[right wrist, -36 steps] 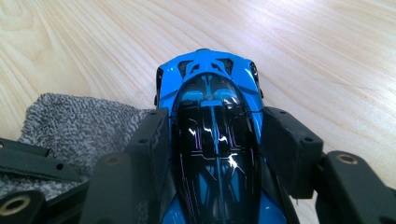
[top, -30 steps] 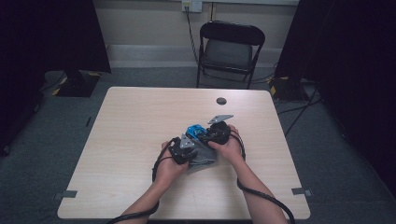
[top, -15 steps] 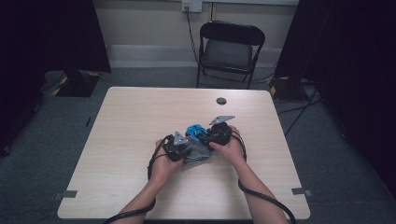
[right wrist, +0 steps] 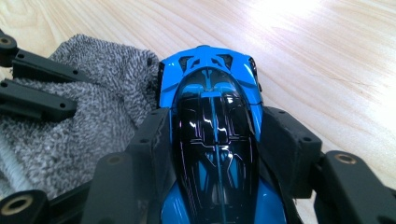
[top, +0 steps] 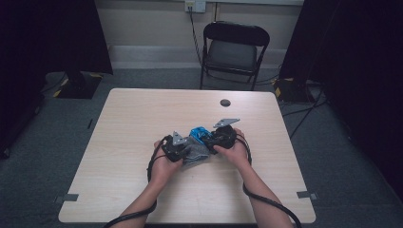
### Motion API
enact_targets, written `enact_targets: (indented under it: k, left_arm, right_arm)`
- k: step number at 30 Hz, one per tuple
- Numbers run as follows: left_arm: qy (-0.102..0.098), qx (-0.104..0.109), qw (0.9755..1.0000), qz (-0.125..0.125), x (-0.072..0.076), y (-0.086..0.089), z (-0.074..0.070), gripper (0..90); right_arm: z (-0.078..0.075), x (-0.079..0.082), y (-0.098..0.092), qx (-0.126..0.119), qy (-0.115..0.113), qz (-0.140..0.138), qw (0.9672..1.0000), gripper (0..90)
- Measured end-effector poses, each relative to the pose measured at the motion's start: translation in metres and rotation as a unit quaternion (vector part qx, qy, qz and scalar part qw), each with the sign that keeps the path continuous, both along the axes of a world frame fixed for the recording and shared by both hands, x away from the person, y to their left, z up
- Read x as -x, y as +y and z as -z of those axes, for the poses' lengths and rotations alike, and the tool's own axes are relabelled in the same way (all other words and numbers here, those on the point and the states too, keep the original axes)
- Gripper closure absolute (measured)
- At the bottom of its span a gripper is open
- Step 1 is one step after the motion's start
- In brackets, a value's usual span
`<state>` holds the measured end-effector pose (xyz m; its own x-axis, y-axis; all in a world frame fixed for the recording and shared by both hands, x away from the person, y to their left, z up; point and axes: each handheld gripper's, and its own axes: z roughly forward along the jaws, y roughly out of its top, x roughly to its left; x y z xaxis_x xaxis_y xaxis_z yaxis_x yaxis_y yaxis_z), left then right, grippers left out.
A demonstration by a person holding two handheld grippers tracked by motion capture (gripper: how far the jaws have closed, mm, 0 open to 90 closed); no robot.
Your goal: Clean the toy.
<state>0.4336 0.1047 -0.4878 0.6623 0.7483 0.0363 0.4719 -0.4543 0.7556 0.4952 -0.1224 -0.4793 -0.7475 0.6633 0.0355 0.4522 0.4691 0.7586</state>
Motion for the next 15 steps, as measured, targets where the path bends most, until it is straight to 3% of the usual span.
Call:
enact_targets:
  k: [4,15]
  left_arm:
    - [-0.004,-0.009,0.9999,-0.006,-0.002,0.004,-0.001,77.6]
    - [0.002,-0.003,0.9996,-0.029,-0.016,0.015,0.0,77.6]
  right_arm:
    - [0.0,0.0,0.0,0.0,0.0,0.0,1.0,43.7]
    - [0.001,0.001,-0.001,-0.003,-0.002,0.0,1.0,43.7]
